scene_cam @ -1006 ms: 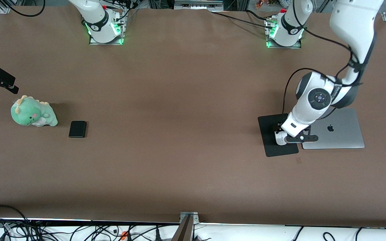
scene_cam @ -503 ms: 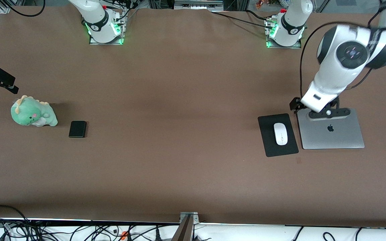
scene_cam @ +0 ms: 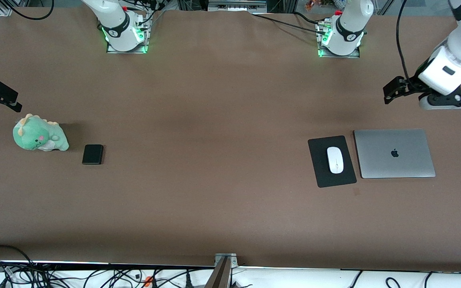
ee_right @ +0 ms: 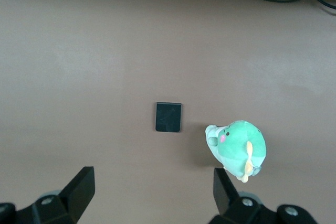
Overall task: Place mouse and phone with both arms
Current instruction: 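Open the left gripper and lift it off the mouse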
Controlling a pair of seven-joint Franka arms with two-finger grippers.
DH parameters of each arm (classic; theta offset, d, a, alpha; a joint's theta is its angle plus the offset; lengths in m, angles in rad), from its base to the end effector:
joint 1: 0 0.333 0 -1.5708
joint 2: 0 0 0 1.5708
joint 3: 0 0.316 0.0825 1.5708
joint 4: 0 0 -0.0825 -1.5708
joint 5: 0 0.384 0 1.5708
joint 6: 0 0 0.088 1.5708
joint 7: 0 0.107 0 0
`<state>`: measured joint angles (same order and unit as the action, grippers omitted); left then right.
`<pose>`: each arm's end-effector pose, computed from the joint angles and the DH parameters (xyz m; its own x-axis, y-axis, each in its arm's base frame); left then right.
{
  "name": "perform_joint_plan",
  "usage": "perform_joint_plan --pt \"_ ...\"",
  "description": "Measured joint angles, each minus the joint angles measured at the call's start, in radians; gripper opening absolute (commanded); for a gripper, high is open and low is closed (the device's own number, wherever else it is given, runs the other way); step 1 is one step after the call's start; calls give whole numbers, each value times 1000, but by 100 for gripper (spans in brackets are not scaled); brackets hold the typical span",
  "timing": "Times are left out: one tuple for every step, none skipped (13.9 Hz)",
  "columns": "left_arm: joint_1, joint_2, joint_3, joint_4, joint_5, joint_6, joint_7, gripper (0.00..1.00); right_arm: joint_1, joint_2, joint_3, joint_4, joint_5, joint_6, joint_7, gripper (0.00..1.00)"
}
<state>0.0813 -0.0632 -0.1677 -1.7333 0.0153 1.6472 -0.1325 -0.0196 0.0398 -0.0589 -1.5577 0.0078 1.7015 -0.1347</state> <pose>0.5363 -0.0474 0.5882 0.9988 0.0455 -0.0202 0.0449 -0.9986 -0.0287 0.5780 -0.0440 0.6204 0.9930 0.0559 0.1037 0.0553 -0.9984 0.0085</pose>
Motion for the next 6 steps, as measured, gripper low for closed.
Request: perform_joint_plan --pt "3 0 1 3 -6 -1 0 100 0 0 0 0 0 -1 0 100" --pt "5 1 1 3 -17 -1 0 100 0 0 0 0 0 -1 0 100" --pt "6 1 1 3 -20 -1 0 100 0 0 0 0 0 -1 0 100" --pt "7 1 1 3 -21 -1 0 100 0 0 0 0 0 -1 0 100" --pt "9 1 1 3 -21 -1 0 100 0 0 0 0 0 -1 0 100" --pt "12 1 1 3 -21 -1 0 100 0 0 0 0 0 -1 0 100"
